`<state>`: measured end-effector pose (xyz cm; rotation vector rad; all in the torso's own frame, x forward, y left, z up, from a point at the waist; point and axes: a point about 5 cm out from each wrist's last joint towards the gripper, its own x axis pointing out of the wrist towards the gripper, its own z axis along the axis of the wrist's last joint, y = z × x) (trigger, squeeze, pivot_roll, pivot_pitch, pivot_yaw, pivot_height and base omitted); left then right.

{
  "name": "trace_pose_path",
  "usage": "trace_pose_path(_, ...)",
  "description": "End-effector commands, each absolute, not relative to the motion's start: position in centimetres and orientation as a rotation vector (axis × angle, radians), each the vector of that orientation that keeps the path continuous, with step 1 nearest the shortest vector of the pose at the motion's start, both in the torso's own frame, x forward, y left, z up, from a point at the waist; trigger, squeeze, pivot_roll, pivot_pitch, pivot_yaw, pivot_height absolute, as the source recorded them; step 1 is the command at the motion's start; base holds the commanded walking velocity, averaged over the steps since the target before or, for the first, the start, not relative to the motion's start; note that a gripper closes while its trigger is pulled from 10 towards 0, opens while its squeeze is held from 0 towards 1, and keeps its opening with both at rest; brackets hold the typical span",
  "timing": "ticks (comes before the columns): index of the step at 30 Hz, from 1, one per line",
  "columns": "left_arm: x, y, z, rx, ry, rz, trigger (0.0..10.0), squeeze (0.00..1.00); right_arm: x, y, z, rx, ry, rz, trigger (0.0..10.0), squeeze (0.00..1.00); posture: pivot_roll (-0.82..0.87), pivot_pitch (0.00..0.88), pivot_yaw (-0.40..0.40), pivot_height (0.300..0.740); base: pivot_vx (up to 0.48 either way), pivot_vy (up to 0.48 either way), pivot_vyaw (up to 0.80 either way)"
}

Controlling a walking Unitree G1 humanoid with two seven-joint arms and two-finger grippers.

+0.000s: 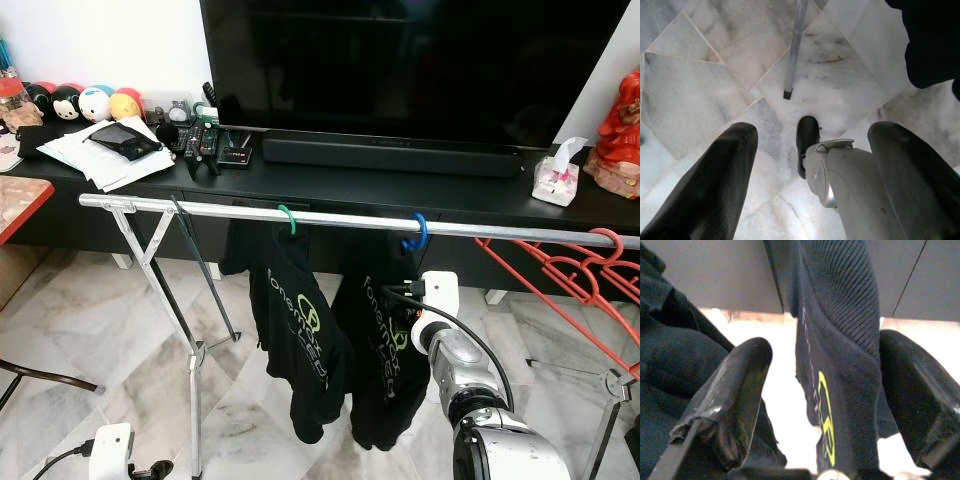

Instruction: Hang hanger

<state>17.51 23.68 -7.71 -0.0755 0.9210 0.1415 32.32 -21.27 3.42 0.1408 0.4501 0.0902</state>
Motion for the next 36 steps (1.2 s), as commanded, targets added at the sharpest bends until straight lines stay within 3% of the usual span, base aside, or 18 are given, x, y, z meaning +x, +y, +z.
trace_pose_path(1,17.05,23.54,-7.98,-0.083,0.942,0.141,10.0,0.00,32.13,-21.01,3.19,0.154,0.438,0.091,0.0,0.00,-0.05,0.000,-0.041,0.740,0.000,0.000,0.00)
trace_pose_path(36,16.11,23.90,-8.31,-0.089,0.967,0.153,10.0,0.00,31.36,-20.43,2.29,0.130,0.419,0.051,0.0,0.00,-0.06,0.000,-0.044,0.740,0.000,0.000,0.00)
